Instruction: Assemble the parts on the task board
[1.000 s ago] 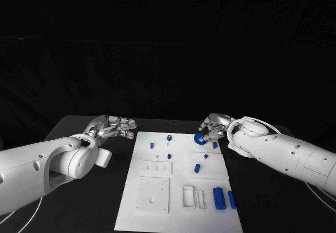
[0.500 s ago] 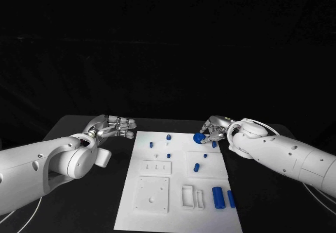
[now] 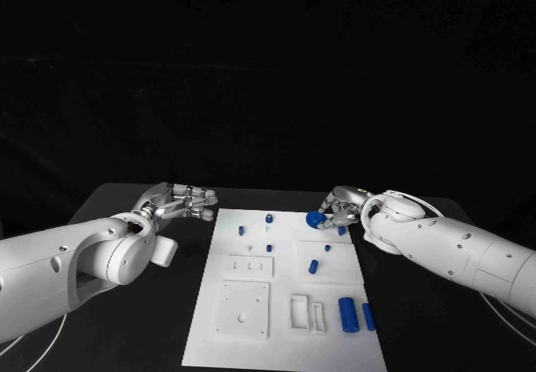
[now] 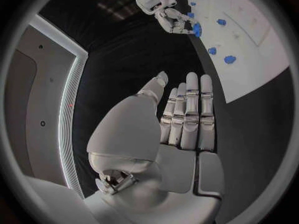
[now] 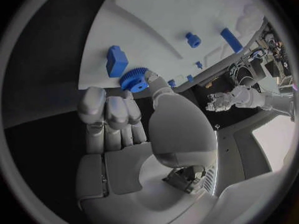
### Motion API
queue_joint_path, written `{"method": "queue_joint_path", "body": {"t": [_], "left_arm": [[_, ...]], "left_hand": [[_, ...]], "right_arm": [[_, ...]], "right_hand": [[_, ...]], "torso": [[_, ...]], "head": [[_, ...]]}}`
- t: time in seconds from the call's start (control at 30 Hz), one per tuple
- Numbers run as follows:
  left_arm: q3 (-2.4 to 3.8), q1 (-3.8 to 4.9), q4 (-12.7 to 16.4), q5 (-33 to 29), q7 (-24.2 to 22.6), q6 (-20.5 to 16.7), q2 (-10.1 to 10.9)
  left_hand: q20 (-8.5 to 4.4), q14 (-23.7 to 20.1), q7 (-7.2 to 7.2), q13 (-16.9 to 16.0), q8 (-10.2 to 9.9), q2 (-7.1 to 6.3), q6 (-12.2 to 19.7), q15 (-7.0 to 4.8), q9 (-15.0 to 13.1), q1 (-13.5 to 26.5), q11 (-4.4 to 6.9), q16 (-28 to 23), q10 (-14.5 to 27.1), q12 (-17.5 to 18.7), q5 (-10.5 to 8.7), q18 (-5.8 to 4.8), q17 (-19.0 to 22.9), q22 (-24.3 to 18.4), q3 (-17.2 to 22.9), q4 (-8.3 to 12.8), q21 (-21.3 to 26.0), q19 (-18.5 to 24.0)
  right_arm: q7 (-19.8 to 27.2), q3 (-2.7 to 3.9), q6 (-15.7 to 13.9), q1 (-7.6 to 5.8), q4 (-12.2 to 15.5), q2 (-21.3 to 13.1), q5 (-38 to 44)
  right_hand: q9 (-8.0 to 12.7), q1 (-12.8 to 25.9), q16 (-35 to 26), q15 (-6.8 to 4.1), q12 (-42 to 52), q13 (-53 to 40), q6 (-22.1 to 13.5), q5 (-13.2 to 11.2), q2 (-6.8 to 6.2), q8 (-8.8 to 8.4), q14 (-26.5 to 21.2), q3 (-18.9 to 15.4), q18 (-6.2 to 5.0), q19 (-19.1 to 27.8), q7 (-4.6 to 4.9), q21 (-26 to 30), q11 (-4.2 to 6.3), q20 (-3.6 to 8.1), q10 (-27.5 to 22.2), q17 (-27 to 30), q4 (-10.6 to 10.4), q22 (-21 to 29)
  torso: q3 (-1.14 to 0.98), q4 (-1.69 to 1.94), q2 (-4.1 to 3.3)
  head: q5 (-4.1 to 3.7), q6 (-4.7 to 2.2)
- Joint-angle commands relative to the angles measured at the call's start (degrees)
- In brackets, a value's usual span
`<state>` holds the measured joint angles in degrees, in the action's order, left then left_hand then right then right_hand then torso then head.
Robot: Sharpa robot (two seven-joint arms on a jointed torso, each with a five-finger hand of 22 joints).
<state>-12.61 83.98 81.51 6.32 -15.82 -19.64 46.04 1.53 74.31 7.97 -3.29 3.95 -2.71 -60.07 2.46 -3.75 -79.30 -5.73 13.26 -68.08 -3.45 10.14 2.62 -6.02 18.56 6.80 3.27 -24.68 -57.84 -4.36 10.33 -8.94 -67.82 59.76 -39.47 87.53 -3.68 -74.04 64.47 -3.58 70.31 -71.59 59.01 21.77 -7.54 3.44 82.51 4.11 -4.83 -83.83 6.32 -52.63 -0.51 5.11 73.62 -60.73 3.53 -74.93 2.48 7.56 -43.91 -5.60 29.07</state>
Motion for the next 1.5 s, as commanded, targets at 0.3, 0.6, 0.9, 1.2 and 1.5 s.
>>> {"method": "queue_joint_path", "body": {"t": [0.3, 0.6, 0.9, 1.2, 1.5], "left_arm": [[0.06, 0.13, 0.2, 0.3, -0.4, 0.8, -0.1], [0.06, 0.13, 0.1, 0.3, -0.4, 0.7, -0.1], [0.06, 0.13, 0.1, 0.3, -0.4, 0.8, -0.1], [0.05, 0.12, 0.0, 0.3, -0.3, 0.8, -0.1], [0.05, 0.12, -0.1, 0.3, -0.3, 0.8, -0.2]], "left_hand": [[-0.02, 0.3, -0.18, -0.1, -0.2, 0.26, 0.2, 0.10, 0.0, 0.3, 0.10, -0.1, 0.0, 0.1, 0.01, 0.69, 0.0, 0.1, 0.1, 0.2, -0.3, 0.3], [-0.01, 0.3, -0.16, -0.1, -0.2, 0.22, 0.3, 0.12, 0.0, 0.2, 0.06, -0.1, 0.1, 0.1, 0.03, 0.70, 0.0, 0.1, 0.1, 0.2, -0.3, 0.3], [-0.01, 0.3, -0.16, -0.1, -0.2, 0.22, 0.3, 0.12, 0.0, 0.2, 0.06, -0.1, 0.1, 0.1, 0.03, 0.70, 0.0, 0.1, 0.1, 0.2, -0.3, 0.3], [0.00, 0.3, -0.19, -0.1, -0.2, 0.27, 0.2, 0.11, 0.0, 0.3, 0.07, -0.1, 0.2, 0.1, 0.06, 0.71, 0.0, 0.1, 0.1, 0.1, -0.3, 0.3], [0.00, 0.3, -0.19, -0.1, -0.2, 0.27, 0.2, 0.11, 0.0, 0.3, 0.07, -0.1, 0.2, 0.1, 0.06, 0.71, 0.0, 0.1, 0.1, 0.1, -0.3, 0.3]], "right_arm": [[-0.2, -0.03, 1.1, 0.11, -0.2, 0.2, -0.7], [-0.3, -0.03, 0.7, 0.10, 0.2, 0.2, -1.6], [-0.8, -0.02, -0.8, 0.10, 0.4, 0.3, -1.9], [-3.6, -0.02, -3.5, 0.10, 0.6, 0.7, 2.1], [-6.0, -0.05, -4.7, 0.11, 0.7, 1.4, 5.8]], "right_hand": [[0.0, 2.5, 0.8, -0.01, 0.4, -0.2, -0.5, 3.1, -0.99, 0.16, 0.6, -2.0, -0.59, -3.0, 0.00, -1.0, -0.06, -0.35, 0.6, -0.8, -3.4, -6.5], [0.0, 3.4, 1.2, 0.03, 0.6, -0.4, -0.7, 5.2, -1.56, 0.16, 0.6, -4.7, -0.69, -2.9, -0.01, -1.6, -0.09, -0.42, 0.8, -1.4, -6.2, -6.6], [-0.1, 3.4, 1.6, -0.06, 1.2, -1.1, 0.4, 4.5, -1.35, 0.21, 0.7, -5.2, -0.64, -3.0, -0.28, -2.3, 0.06, -0.36, 1.4, -1.8, -8.0, -6.7], [-0.1, 3.5, 1.9, -0.71, 1.8, -1.9, 4.9, -4.7, -1.57, 0.17, 0.8, 3.8, 0.00, -3.0, -1.50, -3.1, 0.97, 0.31, 2.3, -2.1, -6.8, -6.8], [-0.1, 3.8, 2.0, -0.88, 1.8, -2.0, 6.1, -5.0, -2.17, 0.19, 0.8, 3.9, 0.18, -3.0, -1.84, -3.3, 1.18, 0.51, 2.5, -2.2, -6.6, -6.9]], "torso": [[0.02, -0.07, 0.00], [-0.04, -0.01, 0.09], [-0.04, -0.03, 0.07], [-0.05, -0.05, 0.05], [-0.08, -0.03, -0.03]], "head": [[0.15, 0.22], [0.25, 0.31], [0.31, 0.32], [0.37, 0.28], [0.40, 0.30]]}}
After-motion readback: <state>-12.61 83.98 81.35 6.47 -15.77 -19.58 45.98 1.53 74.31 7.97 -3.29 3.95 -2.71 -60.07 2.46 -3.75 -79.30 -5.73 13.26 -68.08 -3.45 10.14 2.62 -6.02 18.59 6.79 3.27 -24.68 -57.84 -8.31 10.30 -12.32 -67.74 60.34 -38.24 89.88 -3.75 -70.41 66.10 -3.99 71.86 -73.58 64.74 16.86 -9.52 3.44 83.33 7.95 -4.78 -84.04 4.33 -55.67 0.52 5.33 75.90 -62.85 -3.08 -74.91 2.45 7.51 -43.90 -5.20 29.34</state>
